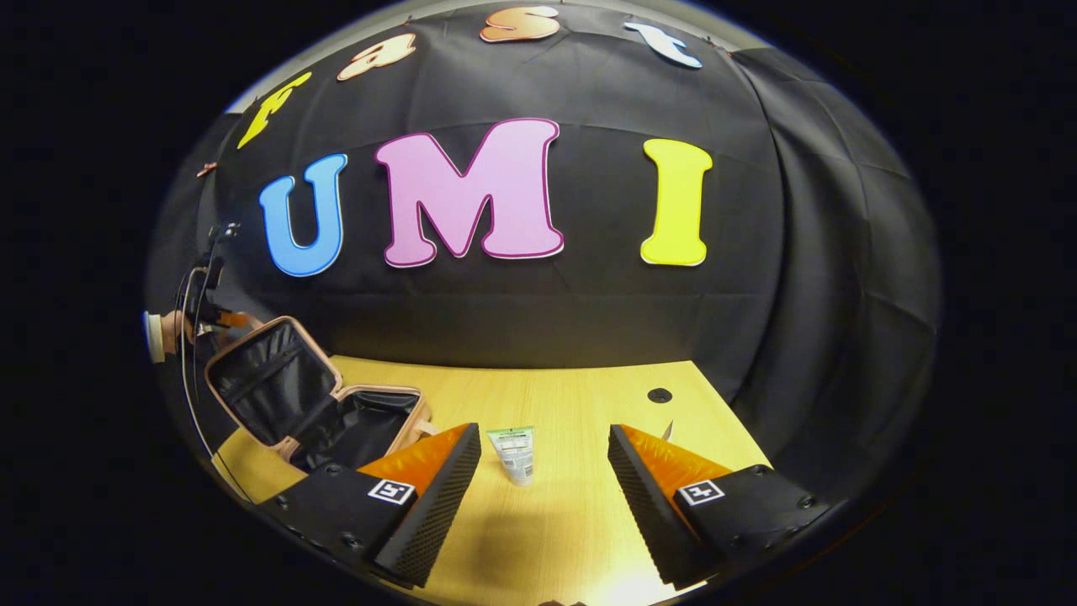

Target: First open the suitcase, pack the skin care products into it, and then close the suitcase.

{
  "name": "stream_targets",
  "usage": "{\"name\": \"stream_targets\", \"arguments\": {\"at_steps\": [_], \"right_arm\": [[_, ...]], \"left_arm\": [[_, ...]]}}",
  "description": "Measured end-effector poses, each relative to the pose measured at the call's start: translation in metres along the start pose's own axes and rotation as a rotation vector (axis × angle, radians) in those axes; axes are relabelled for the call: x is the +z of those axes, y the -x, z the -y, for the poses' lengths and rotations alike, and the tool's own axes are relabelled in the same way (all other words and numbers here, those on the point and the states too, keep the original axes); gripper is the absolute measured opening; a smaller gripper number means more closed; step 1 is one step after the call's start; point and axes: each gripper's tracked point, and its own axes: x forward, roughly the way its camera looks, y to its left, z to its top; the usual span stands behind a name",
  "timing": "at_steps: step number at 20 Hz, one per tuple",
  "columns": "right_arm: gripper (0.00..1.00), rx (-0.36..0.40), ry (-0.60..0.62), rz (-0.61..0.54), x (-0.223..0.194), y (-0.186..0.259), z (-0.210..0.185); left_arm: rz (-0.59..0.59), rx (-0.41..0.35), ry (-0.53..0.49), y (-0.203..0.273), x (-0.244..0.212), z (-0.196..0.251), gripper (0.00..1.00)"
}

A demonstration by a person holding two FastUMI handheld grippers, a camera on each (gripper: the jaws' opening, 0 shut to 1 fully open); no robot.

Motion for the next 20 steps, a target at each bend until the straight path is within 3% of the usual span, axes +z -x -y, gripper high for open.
{"name": "stream_targets", "arguments": {"at_steps": [2,9,12,14,17,19,20], "right_arm": [[0.96,-0.016,0.044,-0.010,-0.009,-0.010,-0.005],[0.97,-0.067,0.044,-0.060,-0.050,-0.036,-0.013],[0.97,-0.083,0.039,-0.061,-0.061,-0.041,-0.006],[0.97,-0.103,0.056,-0.041,-0.064,-0.043,0.005],[0.97,-0.119,0.079,-0.021,-0.071,-0.048,0.019],[0.97,-0.132,0.089,-0.011,-0.074,-0.052,0.029],[0.97,-0.143,0.076,-0.012,-0.075,-0.055,0.036]], "left_arm": [[-0.049,0.011,0.056,-0.033,-0.032,-0.033,0.11],[-0.267,-0.002,0.114,-0.100,-0.136,-0.032,0.12],[-0.263,0.039,0.105,-0.104,-0.138,-0.040,0.16],[-0.210,0.102,0.036,-0.099,-0.127,-0.062,0.32],[-0.126,0.148,0.062,-0.078,-0.099,-0.066,0.27],[-0.016,0.109,0.135,-0.048,-0.072,-0.040,0.55],[0.046,0.088,0.155,-0.032,-0.059,-0.025,0.78]]}}
